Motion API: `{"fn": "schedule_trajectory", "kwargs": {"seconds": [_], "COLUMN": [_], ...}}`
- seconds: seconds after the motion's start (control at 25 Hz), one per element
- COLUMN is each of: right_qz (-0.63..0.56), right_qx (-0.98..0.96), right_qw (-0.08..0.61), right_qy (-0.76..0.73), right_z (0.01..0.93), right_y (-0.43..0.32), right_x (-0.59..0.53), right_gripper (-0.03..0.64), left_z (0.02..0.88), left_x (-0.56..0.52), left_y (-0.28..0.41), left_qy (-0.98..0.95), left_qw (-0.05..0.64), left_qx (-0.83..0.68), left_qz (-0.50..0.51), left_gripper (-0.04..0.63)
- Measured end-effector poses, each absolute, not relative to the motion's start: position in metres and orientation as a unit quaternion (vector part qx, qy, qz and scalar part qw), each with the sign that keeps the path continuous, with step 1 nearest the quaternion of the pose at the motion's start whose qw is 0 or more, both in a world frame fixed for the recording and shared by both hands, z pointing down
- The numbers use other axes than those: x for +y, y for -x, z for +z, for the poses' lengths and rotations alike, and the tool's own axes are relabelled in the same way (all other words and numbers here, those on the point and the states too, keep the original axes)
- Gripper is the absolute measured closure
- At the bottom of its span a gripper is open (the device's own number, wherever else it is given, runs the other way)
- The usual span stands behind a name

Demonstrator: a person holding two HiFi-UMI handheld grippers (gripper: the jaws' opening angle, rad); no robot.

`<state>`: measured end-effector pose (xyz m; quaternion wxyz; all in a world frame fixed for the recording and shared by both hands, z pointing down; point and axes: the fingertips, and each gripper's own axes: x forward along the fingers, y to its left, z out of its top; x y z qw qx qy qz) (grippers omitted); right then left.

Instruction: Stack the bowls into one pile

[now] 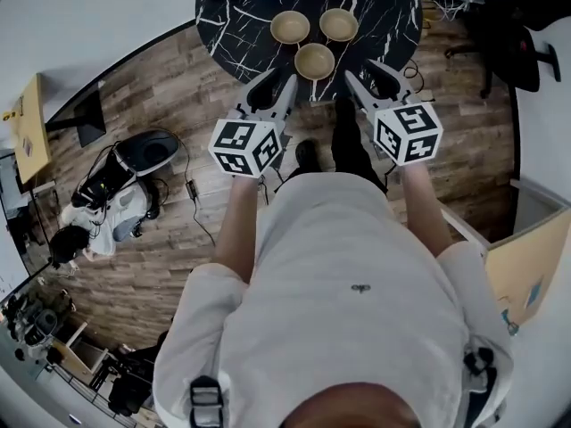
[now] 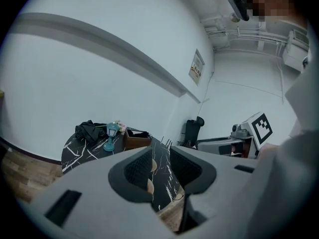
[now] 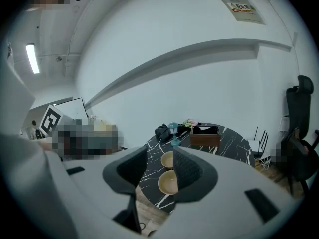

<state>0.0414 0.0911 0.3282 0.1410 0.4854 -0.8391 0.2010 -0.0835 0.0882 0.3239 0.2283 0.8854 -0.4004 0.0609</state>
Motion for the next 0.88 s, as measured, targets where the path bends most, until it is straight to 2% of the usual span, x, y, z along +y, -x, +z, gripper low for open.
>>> {"fn": "schedule_trajectory", "kwargs": {"seconds": [0.52, 0.88], "right_qz": [0.205, 0.231], "right_qx": [-0.895, -0.907], "right_qw": [0.189, 0.251], "right_qy": [-0.348, -0.245], "right_z": [0.346, 0.398], "right_y": [-0.037, -0.034], "right_x": [-0.012, -0.029], "right_gripper": [0.462, 0.462], "left_z": [0.323, 0.369], "left_x": [0.006, 0.002], "left_y": [0.077, 0.074], "left_qy": [-0.828, -0.767], "left_qw": [0.234, 0.292], "left_qx": [-0.507, -0.564], "left_qz": [0.054, 0.094], "left_gripper": [0.495, 0.495]}}
